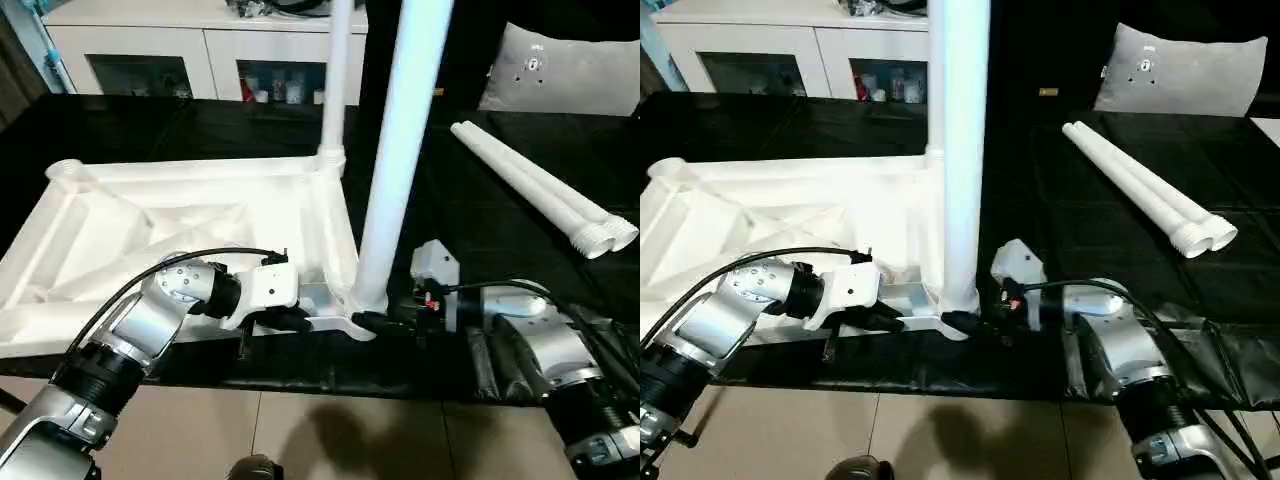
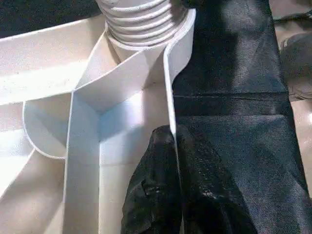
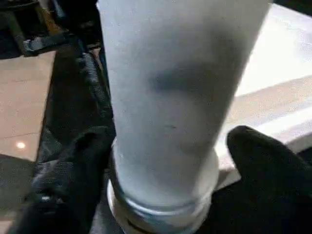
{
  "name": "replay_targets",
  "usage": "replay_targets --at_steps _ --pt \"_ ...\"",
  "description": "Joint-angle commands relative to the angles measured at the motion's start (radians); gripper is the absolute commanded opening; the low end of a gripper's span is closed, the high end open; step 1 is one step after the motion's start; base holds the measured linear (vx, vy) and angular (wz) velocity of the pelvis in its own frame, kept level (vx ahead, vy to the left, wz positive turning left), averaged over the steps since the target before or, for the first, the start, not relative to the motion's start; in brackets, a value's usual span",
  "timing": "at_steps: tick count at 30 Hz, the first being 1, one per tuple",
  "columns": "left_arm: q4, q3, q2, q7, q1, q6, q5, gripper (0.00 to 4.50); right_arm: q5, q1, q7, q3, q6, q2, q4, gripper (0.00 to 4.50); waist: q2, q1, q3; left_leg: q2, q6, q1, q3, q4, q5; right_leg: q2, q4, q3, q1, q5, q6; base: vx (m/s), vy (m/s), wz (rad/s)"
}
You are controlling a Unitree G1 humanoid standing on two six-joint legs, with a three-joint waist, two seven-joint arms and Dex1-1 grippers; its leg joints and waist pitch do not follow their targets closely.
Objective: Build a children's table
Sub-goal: Insert table leg to table base
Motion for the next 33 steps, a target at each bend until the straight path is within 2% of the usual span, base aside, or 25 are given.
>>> replay_targets --at_steps 1,5,6,11,13,19,22,23,27,29,31,33 --pt "-0.005 -0.031 0.002 -0.027 -0.015 -0.024 0.026 0.00 0.020 -0.015 0.021 0.001 0.014 -0.005 0.004 3.93 0.000 -0.005 -0.083 0.050 0.029 0.015 -0.017 -0.063 -0.233 -0.074 -0.068 0.048 0.038 -0.184 -0.221 0.000 0.000 0.00" --pt "0.000 -0.031 0.006 -0.029 -0.013 -0.029 0.029 0.00 0.023 -0.013 0.042 0.003 0.025 -0.006 0.007 3.56 -0.001 -0.003 -0.084 0.050 0.034 0.015 -0.016 -0.062 -0.225 -0.075 -0.067 0.047 0.038 -0.175 -0.222 0.000 0.000 0.00" --pt "0.003 -0.031 0.006 -0.029 -0.013 -0.030 0.029 0.00 0.027 -0.010 0.050 0.003 0.036 -0.004 0.007 3.32 -0.002 -0.003 -0.083 0.050 0.035 0.014 -0.016 -0.061 -0.224 -0.075 -0.067 0.047 0.039 -0.182 -0.221 0.000 0.000 0.00" --pt "0.004 -0.029 0.005 -0.030 -0.013 -0.029 0.028 0.00 0.031 -0.005 0.055 0.000 0.046 0.001 0.007 3.10 -0.002 -0.003 -0.084 0.050 0.031 0.015 -0.016 -0.062 -0.223 -0.075 -0.068 0.047 0.037 -0.188 -0.218 0.000 0.000 0.00" --pt "0.005 -0.028 0.005 -0.029 -0.012 -0.025 0.028 0.00 0.037 -0.003 0.056 -0.004 0.053 0.006 0.007 2.85 -0.002 -0.002 -0.084 0.050 0.031 0.015 -0.016 -0.061 -0.222 -0.075 -0.068 0.047 0.038 -0.190 -0.218 0.000 0.000 0.00" --pt "-0.007 -0.009 -0.008 -0.016 -0.003 0.022 0.004 0.00 0.044 0.033 0.024 0.000 0.113 0.028 -0.018 2.70 -0.003 0.000 -0.084 0.050 0.029 0.015 -0.015 -0.062 -0.223 -0.074 -0.067 0.047 0.037 -0.191 -0.218 0.000 0.000 0.00" --pt "-0.017 -0.003 -0.012 -0.010 0.002 0.038 -0.001 0.00 0.037 0.040 -0.010 0.003 0.145 0.037 -0.022 2.67 -0.003 -0.001 -0.082 0.050 0.023 0.015 -0.017 -0.065 -0.237 -0.075 -0.071 0.047 0.037 -0.223 -0.209 0.000 0.000 0.00" --pt "-0.040 0.004 -0.019 -0.003 0.011 0.065 -0.015 0.00 0.009 0.043 -0.070 0.009 0.170 0.055 -0.009 2.67 -0.001 -0.002 -0.081 0.051 0.015 0.018 -0.018 -0.067 -0.255 -0.076 -0.073 0.048 0.035 -0.248 -0.203 0.000 0.000 0.00" --pt "-0.094 0.020 -0.042 0.033 0.029 0.131 -0.033 0.00 -0.029 0.033 -0.202 -0.004 0.209 0.109 0.034 2.67 -0.001 -0.015 -0.072 0.048 -0.018 0.022 -0.023 -0.076 -0.343 -0.080 -0.085 0.047 0.031 -0.375 -0.176 0.000 0.000 0.00" --pt "-0.137 0.028 -0.075 0.092 0.040 0.195 -0.028 0.00 -0.045 0.027 -0.284 -0.021 0.224 0.151 0.052 2.67 -0.004 -0.031 -0.070 0.048 -0.035 0.023 -0.027 -0.080 -0.379 -0.081 -0.088 0.046 0.030 -0.427 -0.160 0.000 0.000 0.00" --pt "-0.193 0.036 -0.146 0.197 0.051 0.288 -0.011 0.00 -0.061 0.011 -0.413 -0.048 0.243 0.211 0.083 2.67 -0.003 -0.043 -0.067 0.048 -0.045 0.030 -0.029 -0.080 -0.408 -0.080 -0.095 0.046 0.022 -0.462 -0.153 0.000 0.000 0.00" --pt "-0.226 0.041 -0.202 0.271 0.056 0.342 0.007 0.00 -0.065 -0.004 -0.507 -0.072 0.257 0.253 0.109 2.67 -0.004 -0.053 -0.065 0.047 -0.050 0.027 -0.031 -0.082 -0.412 -0.080 -0.098 0.045 0.024 -0.478 -0.144 0.000 0.000 0.00"
